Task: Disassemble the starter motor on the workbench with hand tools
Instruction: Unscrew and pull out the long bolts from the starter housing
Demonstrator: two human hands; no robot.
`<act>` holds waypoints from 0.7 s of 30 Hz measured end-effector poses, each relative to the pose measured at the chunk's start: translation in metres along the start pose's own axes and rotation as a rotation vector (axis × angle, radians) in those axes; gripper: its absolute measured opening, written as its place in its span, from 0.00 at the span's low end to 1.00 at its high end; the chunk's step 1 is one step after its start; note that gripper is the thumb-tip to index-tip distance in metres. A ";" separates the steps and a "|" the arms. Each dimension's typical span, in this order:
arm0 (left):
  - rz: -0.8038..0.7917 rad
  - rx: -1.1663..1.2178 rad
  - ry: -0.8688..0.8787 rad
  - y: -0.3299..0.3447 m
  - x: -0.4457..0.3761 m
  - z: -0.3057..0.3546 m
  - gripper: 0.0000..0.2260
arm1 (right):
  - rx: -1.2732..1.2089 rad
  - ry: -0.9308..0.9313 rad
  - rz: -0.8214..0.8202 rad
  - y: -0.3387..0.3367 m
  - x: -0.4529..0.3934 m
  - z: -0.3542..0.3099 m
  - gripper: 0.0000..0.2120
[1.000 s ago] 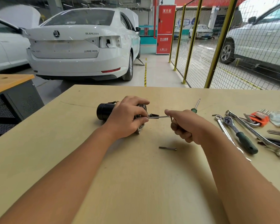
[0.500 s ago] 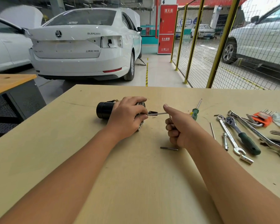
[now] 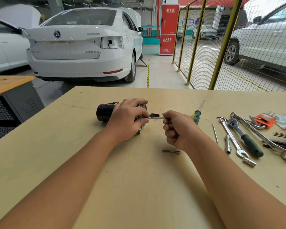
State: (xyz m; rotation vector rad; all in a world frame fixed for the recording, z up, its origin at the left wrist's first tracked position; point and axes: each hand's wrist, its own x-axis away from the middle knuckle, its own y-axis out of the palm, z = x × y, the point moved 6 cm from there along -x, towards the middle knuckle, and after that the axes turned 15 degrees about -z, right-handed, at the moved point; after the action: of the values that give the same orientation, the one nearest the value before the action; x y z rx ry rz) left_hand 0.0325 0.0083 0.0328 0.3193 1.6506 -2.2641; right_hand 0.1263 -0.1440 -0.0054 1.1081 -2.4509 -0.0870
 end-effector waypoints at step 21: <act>-0.027 0.001 0.010 0.001 0.000 -0.003 0.03 | 0.367 -0.051 -0.086 -0.019 0.003 -0.022 0.34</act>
State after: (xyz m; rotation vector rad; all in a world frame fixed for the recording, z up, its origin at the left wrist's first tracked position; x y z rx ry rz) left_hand 0.0329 0.0111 0.0314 0.3105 1.6683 -2.2868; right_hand 0.1468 -0.1566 0.0111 1.3780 -2.5266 0.3251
